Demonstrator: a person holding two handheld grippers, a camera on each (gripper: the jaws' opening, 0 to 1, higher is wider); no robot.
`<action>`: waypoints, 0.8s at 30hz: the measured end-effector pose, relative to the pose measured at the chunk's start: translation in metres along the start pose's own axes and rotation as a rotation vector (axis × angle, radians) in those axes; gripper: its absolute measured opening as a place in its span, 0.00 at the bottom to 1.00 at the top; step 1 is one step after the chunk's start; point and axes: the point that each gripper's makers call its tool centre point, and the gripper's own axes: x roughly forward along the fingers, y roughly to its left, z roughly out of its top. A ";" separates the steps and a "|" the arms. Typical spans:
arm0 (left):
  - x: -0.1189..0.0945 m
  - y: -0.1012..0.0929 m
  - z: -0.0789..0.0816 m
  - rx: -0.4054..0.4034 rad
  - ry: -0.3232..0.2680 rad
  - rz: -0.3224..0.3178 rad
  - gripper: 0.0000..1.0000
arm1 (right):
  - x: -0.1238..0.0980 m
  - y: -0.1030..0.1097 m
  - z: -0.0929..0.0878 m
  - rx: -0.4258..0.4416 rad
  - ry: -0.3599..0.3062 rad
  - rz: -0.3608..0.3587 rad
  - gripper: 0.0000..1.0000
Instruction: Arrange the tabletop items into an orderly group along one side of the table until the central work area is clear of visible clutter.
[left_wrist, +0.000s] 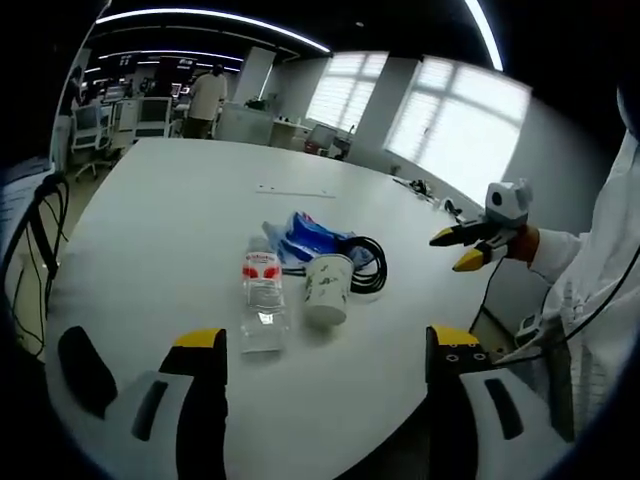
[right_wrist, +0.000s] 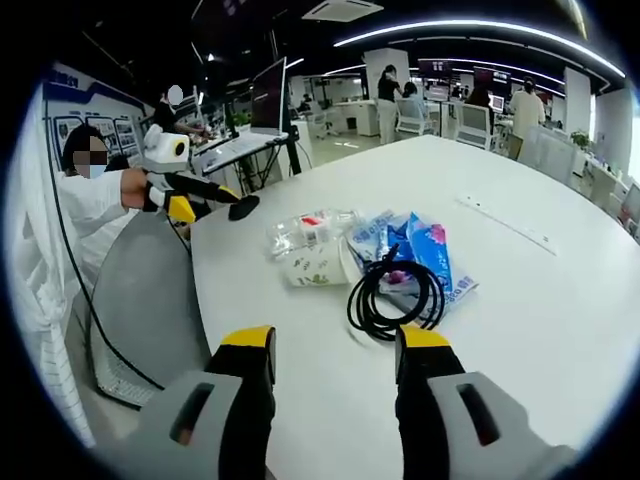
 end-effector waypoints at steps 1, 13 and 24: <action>0.000 0.000 0.000 0.000 0.000 0.000 0.83 | 0.000 0.000 0.000 0.001 0.000 0.000 0.46; 0.001 0.000 0.001 0.000 -0.002 -0.001 0.83 | 0.001 -0.001 0.002 -0.002 -0.002 0.002 0.46; -0.001 -0.001 0.006 0.005 -0.010 -0.003 0.83 | 0.000 -0.001 0.005 -0.010 -0.004 0.002 0.46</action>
